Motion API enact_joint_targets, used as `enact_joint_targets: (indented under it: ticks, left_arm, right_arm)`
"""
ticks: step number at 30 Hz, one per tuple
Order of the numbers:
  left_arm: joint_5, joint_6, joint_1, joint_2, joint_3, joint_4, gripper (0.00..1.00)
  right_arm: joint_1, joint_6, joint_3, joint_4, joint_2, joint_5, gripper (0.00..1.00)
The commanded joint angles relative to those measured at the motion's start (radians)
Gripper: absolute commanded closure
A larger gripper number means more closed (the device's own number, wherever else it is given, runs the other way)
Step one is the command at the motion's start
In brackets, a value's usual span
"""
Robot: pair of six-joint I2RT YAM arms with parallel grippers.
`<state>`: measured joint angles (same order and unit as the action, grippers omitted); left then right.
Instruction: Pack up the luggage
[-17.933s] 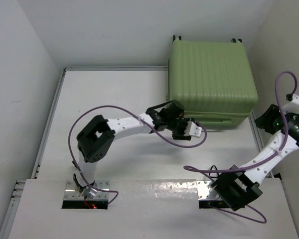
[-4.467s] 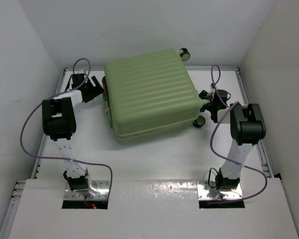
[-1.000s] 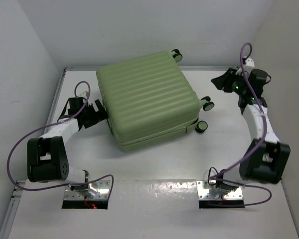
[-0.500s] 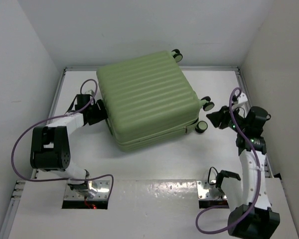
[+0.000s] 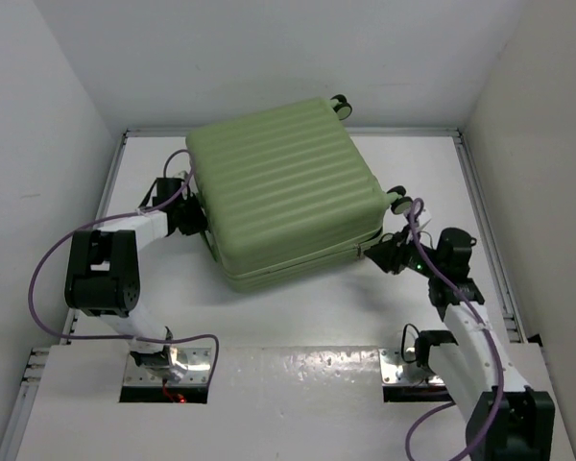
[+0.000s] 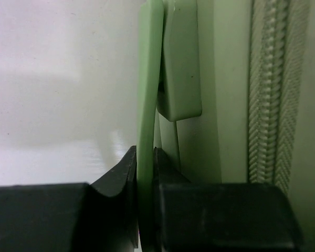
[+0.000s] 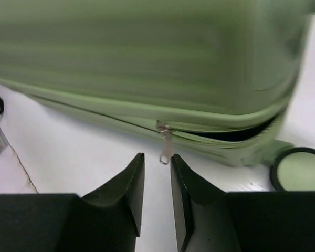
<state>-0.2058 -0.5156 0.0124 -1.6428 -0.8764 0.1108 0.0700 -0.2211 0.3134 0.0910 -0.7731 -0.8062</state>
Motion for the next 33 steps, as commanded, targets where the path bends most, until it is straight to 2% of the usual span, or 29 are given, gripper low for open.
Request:
enact_joint_targets:
  ticks: [1,5,12,15,24,30,33]
  left_arm:
    - [-0.004,0.074,0.008,-0.083,0.057,0.064,0.91]
    - [-0.014,0.083,0.008,-0.083,0.057,0.064,0.94]
    - [-0.014,0.101,-0.002,-0.061,0.066,0.064,0.99]
    - [-0.014,0.101,-0.002,-0.061,0.066,0.064,1.0]
    - [-0.014,0.111,-0.002,-0.071,0.066,0.064,1.0]
    - [-0.014,0.111,-0.011,-0.071,0.066,0.064,1.0]
    - [-0.014,0.111,-0.011,-0.061,0.066,0.064,1.0]
  right_arm:
    - [-0.115,0.011,-0.034,0.147,0.014,0.071,0.73]
    - [-0.19,0.006,-0.082,0.176,-0.014,0.217,0.56]
    - [-0.233,-0.063,-0.094,0.233,-0.104,0.327,0.51]
    - [-0.237,-0.07,-0.093,0.243,-0.123,0.361,0.51]
    - [-0.291,-0.099,-0.106,0.374,-0.178,0.321,0.53]
    - [-0.323,-0.083,-0.105,0.406,-0.207,0.354,0.63]
    - [-0.322,-0.069,-0.114,0.426,-0.216,0.4,0.72]
